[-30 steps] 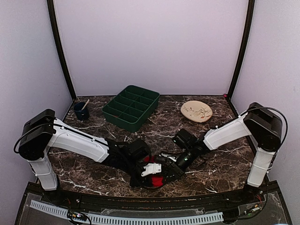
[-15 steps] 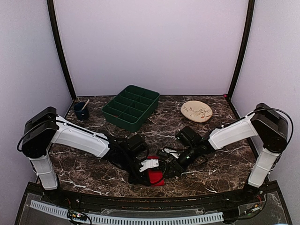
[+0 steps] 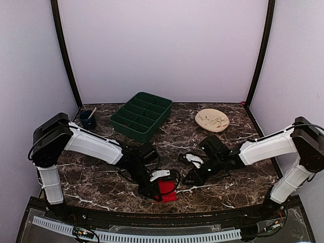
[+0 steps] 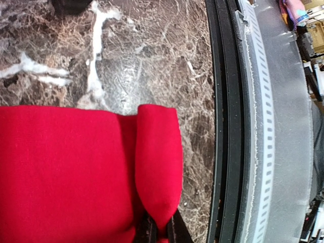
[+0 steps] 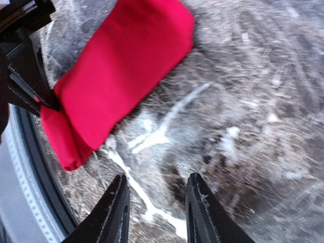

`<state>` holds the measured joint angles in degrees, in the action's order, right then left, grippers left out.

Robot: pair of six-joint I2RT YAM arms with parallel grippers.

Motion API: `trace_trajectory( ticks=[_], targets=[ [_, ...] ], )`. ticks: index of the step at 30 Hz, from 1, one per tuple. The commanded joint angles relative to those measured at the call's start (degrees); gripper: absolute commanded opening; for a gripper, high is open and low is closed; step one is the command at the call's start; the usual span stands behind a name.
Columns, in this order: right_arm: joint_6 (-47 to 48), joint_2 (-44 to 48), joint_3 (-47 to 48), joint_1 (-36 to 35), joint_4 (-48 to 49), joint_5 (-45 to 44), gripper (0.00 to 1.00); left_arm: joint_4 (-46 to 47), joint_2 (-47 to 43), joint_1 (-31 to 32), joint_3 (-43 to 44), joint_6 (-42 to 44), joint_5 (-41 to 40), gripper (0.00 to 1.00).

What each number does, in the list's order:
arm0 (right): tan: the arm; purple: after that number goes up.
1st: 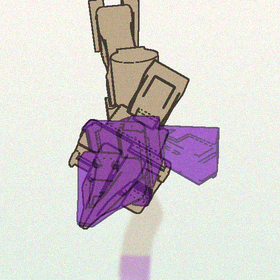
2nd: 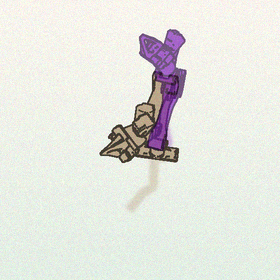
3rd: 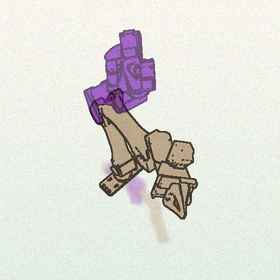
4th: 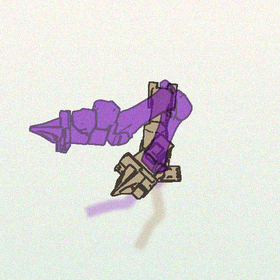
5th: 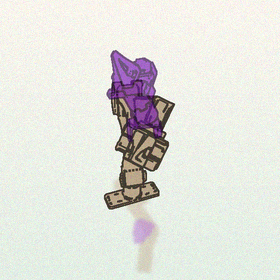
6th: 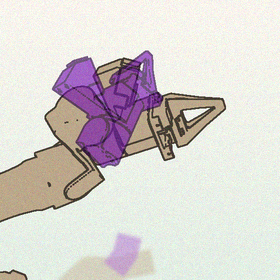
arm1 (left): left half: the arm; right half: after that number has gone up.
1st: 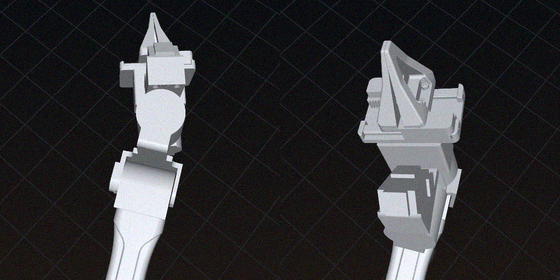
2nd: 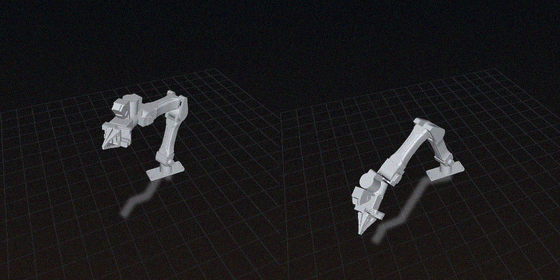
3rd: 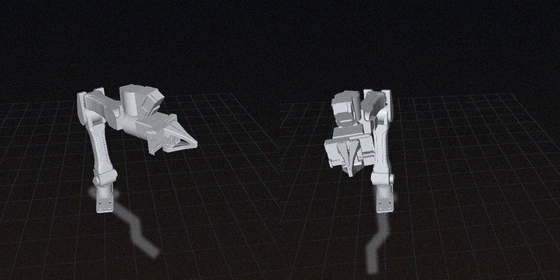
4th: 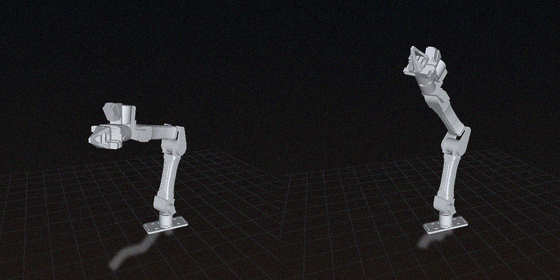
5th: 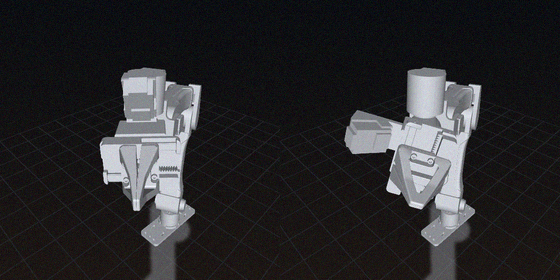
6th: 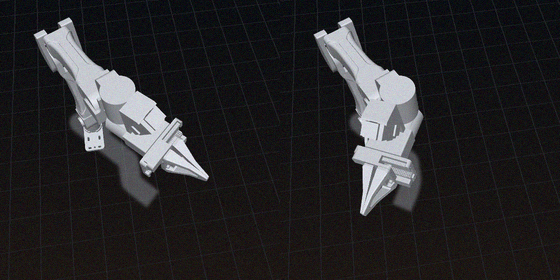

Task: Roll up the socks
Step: Roll the sock at the center of the board.

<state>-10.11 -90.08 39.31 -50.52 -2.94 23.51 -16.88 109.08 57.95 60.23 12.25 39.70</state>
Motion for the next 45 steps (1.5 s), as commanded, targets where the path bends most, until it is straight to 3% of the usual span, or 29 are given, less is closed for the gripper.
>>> trace_trajectory(
  ticks=[1, 12, 20, 45],
  targets=[
    [1.26, 3.44, -1.07, -3.56, 2.28, -8.93, 0.36, -6.56, 2.37, -0.92, 0.69, -0.43, 4.87, 0.01],
    [5.54, 5.52, -0.93, -16.44, 1.5, -23.06, 0.36, -8.24, 5.09, -3.21, 1.18, -1.4, 9.41, 0.01],
    [9.72, 2.73, 2.13, -22.94, -0.22, -26.25, 0.37, -8.89, 7.78, -5.06, 1.16, -1.42, 14.4, 0.0],
    [16.32, -4.76, 9.36, -26.72, -3.3, -22.51, 0.42, -10.84, 10.7, -6.62, 1.85, 0.58, 17.87, 0.0]
  ],
)
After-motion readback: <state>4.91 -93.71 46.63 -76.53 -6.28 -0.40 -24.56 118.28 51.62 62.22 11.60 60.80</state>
